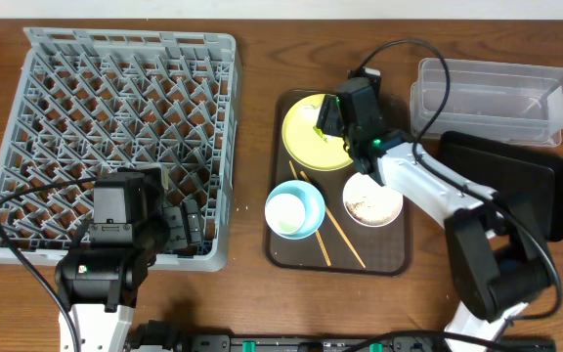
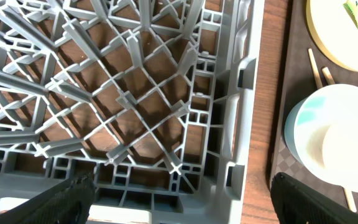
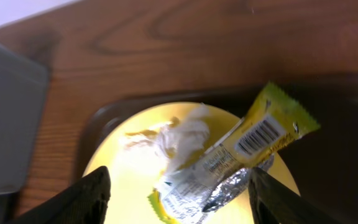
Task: Sort waste into correct bins and load items into the dishwasher
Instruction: 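Grasp the green wrapper and tissue with the right gripper, then carry the wrapper to the clear bin and release it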
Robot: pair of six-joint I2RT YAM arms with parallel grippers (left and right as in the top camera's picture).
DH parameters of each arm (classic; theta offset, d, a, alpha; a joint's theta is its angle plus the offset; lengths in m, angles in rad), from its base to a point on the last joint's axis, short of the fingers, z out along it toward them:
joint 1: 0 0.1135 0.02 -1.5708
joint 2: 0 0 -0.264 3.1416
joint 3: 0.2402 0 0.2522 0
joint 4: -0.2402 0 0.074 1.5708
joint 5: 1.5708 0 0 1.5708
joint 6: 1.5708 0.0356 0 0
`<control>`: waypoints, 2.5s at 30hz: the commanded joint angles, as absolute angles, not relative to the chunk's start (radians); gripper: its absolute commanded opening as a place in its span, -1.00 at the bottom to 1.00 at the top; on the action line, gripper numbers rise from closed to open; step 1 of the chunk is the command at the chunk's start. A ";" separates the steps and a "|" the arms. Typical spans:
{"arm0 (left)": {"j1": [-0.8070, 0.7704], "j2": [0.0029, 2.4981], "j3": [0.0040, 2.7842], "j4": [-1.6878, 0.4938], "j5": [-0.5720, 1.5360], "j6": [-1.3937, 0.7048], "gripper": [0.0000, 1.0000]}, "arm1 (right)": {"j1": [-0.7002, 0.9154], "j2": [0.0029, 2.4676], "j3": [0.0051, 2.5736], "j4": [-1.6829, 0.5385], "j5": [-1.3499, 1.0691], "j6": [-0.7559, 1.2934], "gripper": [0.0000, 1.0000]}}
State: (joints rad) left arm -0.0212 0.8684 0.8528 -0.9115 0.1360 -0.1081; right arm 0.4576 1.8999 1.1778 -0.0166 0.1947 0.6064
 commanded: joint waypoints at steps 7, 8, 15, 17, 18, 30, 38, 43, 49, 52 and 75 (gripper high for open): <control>-0.016 0.868 0.877 -0.912 0.146 -0.117 0.84 | 0.459 2.032 1.185 0.096 0.245 0.752 0.58; -0.016 0.868 0.877 -0.912 0.146 -0.117 0.83 | 0.459 2.042 1.185 0.113 0.247 0.767 0.60; -0.016 0.868 0.877 -0.912 0.146 -0.117 0.83 | 0.458 2.098 1.186 0.168 0.254 0.827 0.61; -0.016 0.868 0.877 -0.912 0.146 -0.117 0.84 | 0.462 2.111 1.186 0.183 0.254 0.827 0.59; -0.016 0.868 0.877 -0.911 0.146 -0.117 0.83 | 0.463 2.114 1.186 0.184 0.254 0.831 0.54; -0.016 0.868 0.877 -0.912 0.146 -0.117 0.84 | 0.464 2.126 1.186 0.181 0.224 0.805 -0.98; -0.016 0.868 0.877 -0.910 0.146 -0.117 0.84 | 0.440 1.957 1.186 0.002 0.171 0.580 -0.98; -0.016 0.868 0.877 -0.907 0.146 -0.117 0.83 | 0.387 1.764 1.186 -0.136 0.143 0.447 -0.98; -0.016 0.868 0.877 -0.907 0.146 -0.117 0.83 | 0.257 1.595 1.186 -0.271 0.168 0.443 -0.98; -0.016 0.868 0.877 -0.908 0.146 -0.117 0.84 | 0.174 1.559 1.186 -0.281 0.180 0.443 -0.98; -0.016 0.868 0.877 -0.907 0.146 -0.117 0.83 | -0.086 1.630 1.186 -0.091 0.204 0.377 0.93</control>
State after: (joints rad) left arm -0.0212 0.8688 0.8536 -0.9089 0.1360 -0.1081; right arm -0.0788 1.6638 1.1809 -0.0925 0.2562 0.4316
